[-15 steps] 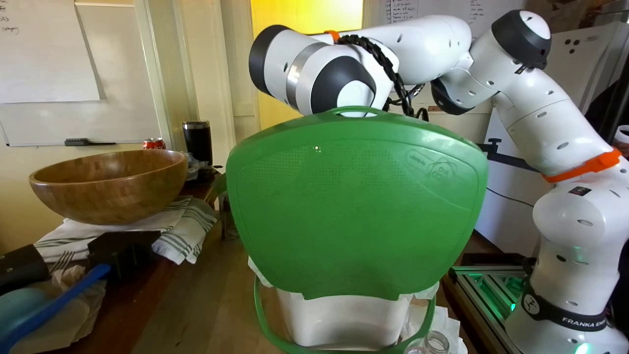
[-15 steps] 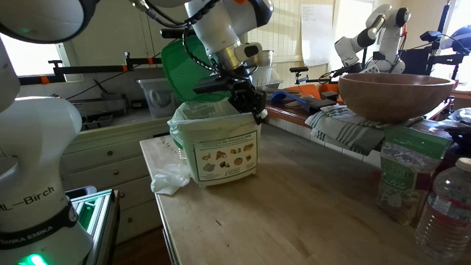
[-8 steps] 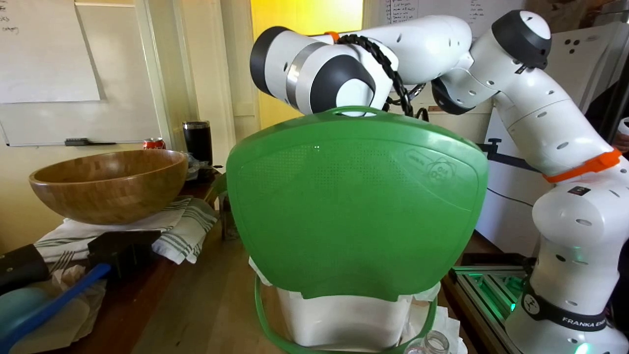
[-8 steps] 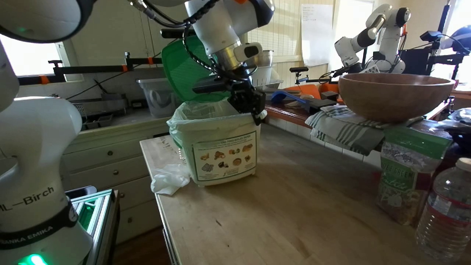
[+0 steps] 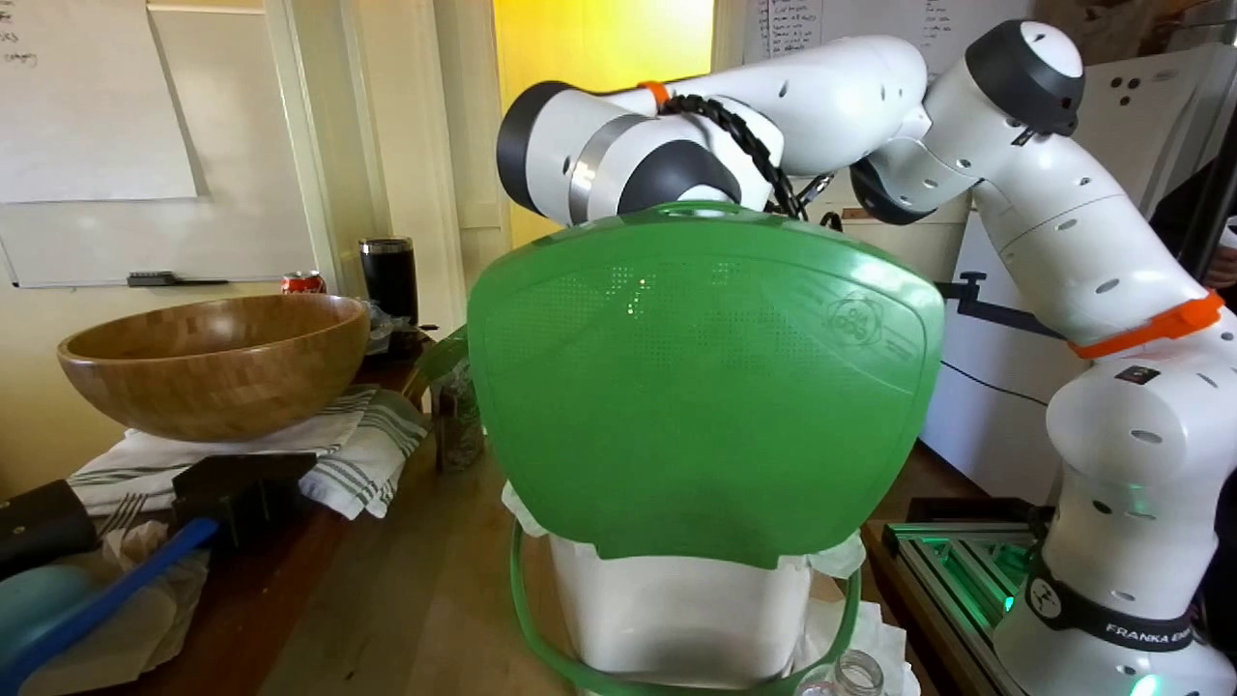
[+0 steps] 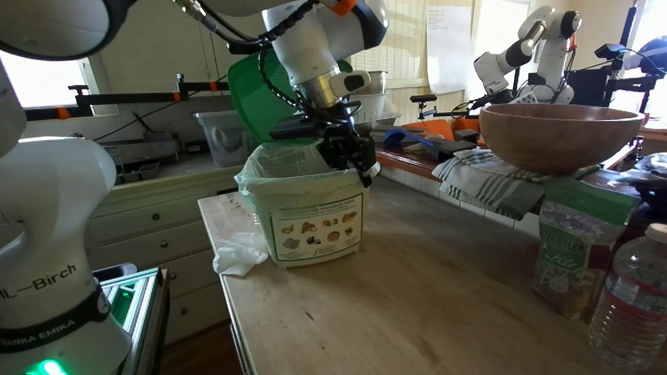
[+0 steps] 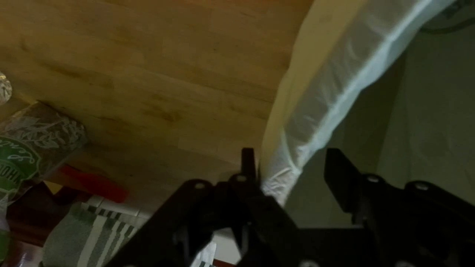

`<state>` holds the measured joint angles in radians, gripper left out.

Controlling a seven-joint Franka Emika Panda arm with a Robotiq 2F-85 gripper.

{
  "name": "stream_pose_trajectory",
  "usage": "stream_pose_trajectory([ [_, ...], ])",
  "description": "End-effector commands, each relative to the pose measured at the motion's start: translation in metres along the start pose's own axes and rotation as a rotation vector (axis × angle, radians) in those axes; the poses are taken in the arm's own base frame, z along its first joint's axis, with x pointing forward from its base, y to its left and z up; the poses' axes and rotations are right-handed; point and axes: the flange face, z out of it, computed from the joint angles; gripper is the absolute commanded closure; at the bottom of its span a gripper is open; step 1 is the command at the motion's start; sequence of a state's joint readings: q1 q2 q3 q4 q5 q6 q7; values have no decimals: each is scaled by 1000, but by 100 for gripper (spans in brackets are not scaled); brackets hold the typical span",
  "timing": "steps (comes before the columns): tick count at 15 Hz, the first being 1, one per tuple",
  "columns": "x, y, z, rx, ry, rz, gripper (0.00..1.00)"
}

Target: Turn the bin to the left

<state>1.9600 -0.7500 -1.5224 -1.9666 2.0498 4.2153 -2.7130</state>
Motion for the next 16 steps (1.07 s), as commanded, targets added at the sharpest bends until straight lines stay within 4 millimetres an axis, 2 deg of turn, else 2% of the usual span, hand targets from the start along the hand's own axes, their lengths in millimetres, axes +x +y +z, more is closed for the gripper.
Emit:
stream_pose_trajectory([
  [1, -8, -5, -4, -6, -45, -38, 11],
  [3, -7, -7, -10, -11, -30, -49, 1],
  [7, -5, -10, -28, -19, 8, -60, 0],
  [12, -2, -9, -66, -39, 79, -50, 0],
  [16, -5, -4, -87, -54, 106, -10, 0],
])
